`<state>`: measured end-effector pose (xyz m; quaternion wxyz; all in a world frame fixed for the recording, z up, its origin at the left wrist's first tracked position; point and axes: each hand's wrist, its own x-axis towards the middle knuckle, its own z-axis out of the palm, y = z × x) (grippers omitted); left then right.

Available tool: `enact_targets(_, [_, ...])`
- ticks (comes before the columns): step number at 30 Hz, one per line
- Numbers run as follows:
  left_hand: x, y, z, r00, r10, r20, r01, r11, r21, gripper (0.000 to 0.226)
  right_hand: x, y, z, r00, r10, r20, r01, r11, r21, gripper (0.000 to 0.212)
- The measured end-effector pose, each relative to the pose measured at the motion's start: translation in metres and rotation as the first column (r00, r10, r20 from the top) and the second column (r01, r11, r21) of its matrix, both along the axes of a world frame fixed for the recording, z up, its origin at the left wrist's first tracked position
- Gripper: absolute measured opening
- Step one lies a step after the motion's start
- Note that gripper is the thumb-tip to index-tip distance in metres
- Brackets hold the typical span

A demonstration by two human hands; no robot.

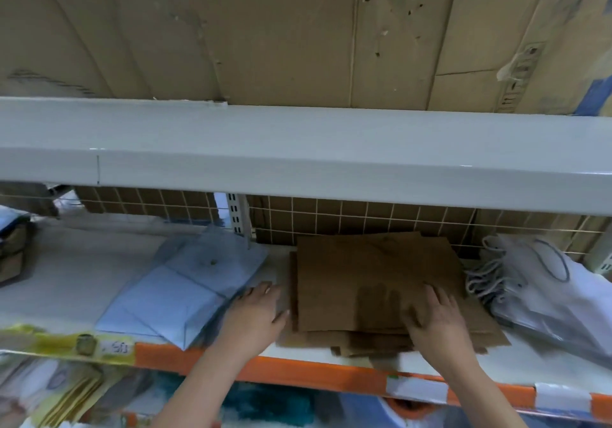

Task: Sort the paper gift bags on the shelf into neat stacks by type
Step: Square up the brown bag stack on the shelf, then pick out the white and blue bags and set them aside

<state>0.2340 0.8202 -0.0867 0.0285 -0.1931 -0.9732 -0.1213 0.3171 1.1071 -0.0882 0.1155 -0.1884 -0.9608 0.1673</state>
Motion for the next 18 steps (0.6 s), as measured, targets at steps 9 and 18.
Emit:
enact_targets(9, [0.006, -0.146, 0.021, 0.968, 0.123, -0.218, -0.115, 0.992, 0.05, 0.047, -0.017, -0.132, 0.028, 0.963, 0.263, -0.064, -0.27, 0.953, -0.136, 0.048])
enact_targets(18, [0.04, -0.333, 0.04, 0.932, 0.245, -0.266, -0.26, 0.965, -0.021, 0.05, -0.031, -0.305, 0.024, 0.879, 0.473, -0.059, -0.477, 0.87, -0.123, 0.046])
